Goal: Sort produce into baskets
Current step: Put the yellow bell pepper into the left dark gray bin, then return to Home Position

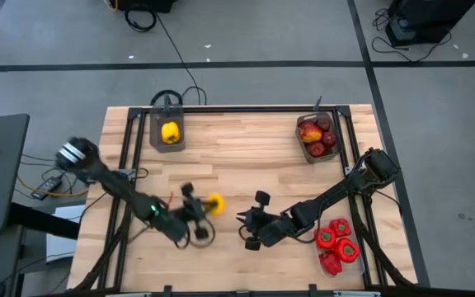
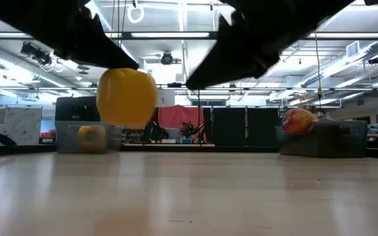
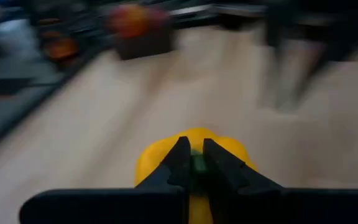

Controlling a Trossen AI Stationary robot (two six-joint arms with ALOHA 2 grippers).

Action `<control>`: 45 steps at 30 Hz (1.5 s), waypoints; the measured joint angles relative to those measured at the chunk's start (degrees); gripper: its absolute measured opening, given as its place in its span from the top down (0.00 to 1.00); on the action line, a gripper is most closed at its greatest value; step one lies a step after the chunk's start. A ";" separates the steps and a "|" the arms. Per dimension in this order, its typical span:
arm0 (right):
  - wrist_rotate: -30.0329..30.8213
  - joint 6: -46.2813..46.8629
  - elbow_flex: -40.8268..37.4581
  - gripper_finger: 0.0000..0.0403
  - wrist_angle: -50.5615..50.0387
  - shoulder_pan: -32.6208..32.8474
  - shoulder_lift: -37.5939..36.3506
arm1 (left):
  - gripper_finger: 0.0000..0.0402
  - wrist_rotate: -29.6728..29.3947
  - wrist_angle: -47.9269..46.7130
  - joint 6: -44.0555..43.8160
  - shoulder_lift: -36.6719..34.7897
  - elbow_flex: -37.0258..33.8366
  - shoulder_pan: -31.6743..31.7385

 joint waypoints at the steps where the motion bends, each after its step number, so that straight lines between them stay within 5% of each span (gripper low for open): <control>1: 0.02 0.60 0.00 0.85 -1.53 0.00 0.00 | 0.92 -1.50 -5.00 -0.78 -3.13 -0.02 1.09; 10: 0.02 3.48 0.00 0.85 -7.21 -1.84 0.00 | 0.92 -2.49 -30.34 -3.06 -31.86 -5.36 19.10; 19: -0.03 3.39 0.00 0.85 -3.85 -3.75 0.00 | 0.92 -0.44 -27.90 11.27 -49.43 -9.77 40.62; 37: 1.59 5.06 0.00 0.85 1.71 -5.22 0.00 | 0.89 27.25 -9.58 14.46 -35.93 -13.90 78.51; 45: 1.45 5.11 0.00 0.85 1.70 -5.42 0.00 | 0.65 29.32 -5.33 12.87 -29.27 -13.88 84.51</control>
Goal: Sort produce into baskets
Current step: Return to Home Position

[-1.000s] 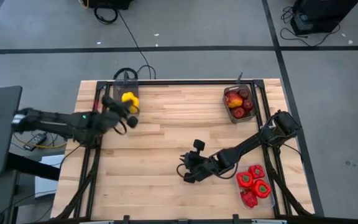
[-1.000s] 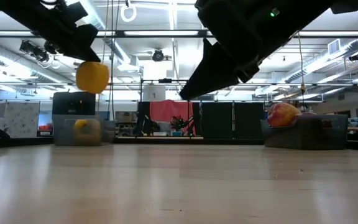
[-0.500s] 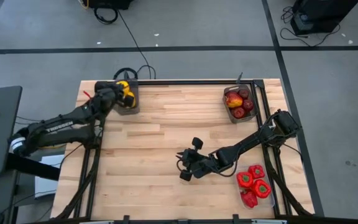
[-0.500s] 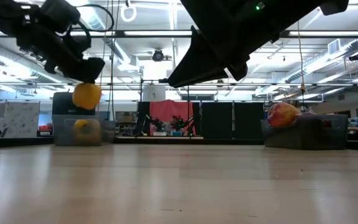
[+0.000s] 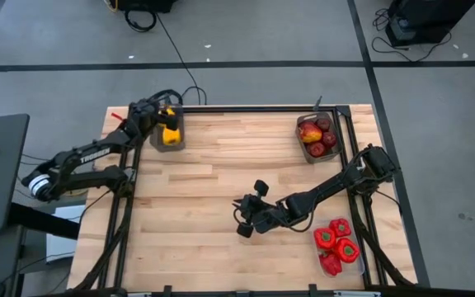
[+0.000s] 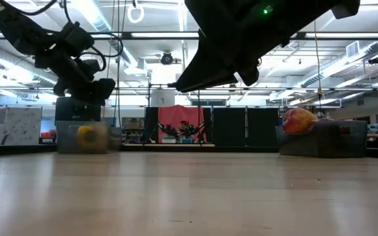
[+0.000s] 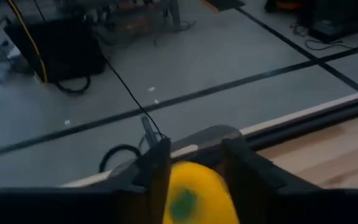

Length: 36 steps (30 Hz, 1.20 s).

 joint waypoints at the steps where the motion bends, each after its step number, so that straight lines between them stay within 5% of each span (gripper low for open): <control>1: 0.03 -0.02 0.00 0.85 -0.05 0.00 0.00 | 0.61 0.34 -0.30 -0.78 0.28 0.00 0.49; 6: 2.18 -0.14 0.00 0.85 -0.22 -0.02 0.00 | 0.48 7.13 -1.06 -1.91 -1.54 0.44 0.99; 11: 9.91 0.79 -0.02 0.86 -4.61 0.05 -0.92 | 0.46 27.13 -0.28 -1.79 -7.12 2.72 0.24; 19: 0.17 -8.77 -0.02 0.98 -7.82 -8.68 -8.09 | 0.50 35.49 -0.26 0.19 -14.02 3.15 -4.46; 26: -15.92 -21.60 -0.02 0.98 0.31 -13.89 -12.98 | 0.59 32.71 2.31 -1.64 -14.83 1.36 -17.93; 36: -24.69 -27.34 -2.80 0.98 6.73 -14.84 -18.83 | 0.66 15.69 7.25 -1.14 -14.91 -0.98 -40.39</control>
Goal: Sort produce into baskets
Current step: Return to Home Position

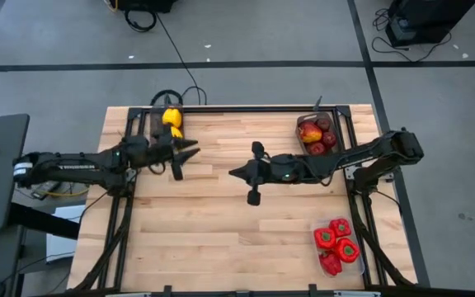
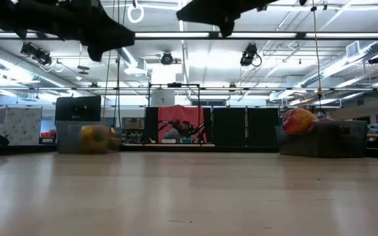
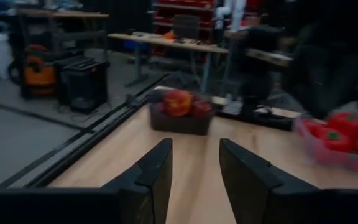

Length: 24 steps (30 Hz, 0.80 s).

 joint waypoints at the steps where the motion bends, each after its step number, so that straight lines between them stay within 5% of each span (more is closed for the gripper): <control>1: -0.93 0.03 -1.59 0.98 2.09 0.01 -0.97 | 0.66 -0.48 0.19 0.16 -0.25 0.00 -1.54; 10: -5.14 3.70 -22.38 0.98 23.58 0.02 -13.58 | 0.67 -4.15 -5.84 0.32 -5.42 -0.04 -11.24; 17: -0.98 7.83 -29.96 0.98 22.97 1.76 -25.79 | 0.67 -8.32 -16.40 1.56 -15.92 -0.03 -12.47; 24: 10.55 7.59 -31.21 0.98 11.89 7.41 -34.52 | 0.67 -9.75 -26.72 -0.31 -24.25 -0.02 -14.42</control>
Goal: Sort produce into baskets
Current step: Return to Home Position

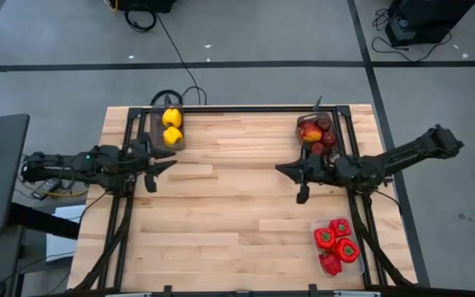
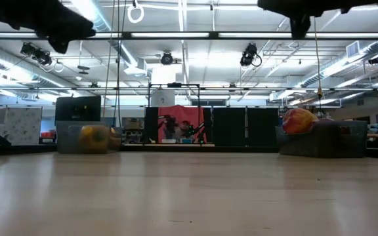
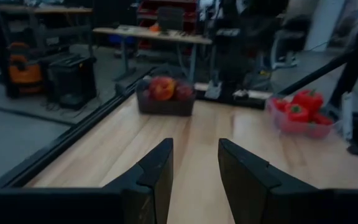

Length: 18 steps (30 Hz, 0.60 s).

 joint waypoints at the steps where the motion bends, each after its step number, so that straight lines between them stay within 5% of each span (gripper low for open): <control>1: 0.98 0.11 0.00 0.98 -1.27 1.03 -0.71 | 0.67 -0.67 -1.39 -0.06 -0.44 0.00 -0.26; 10: 5.21 -0.11 -0.11 0.98 -11.37 6.79 -4.78 | 0.67 -3.74 -3.48 0.32 -0.84 -0.97 -0.63; 18: 3.70 -2.91 -7.33 0.98 -1.19 6.41 -5.96 | 0.67 -4.12 7.69 -1.26 -1.21 -11.19 -0.63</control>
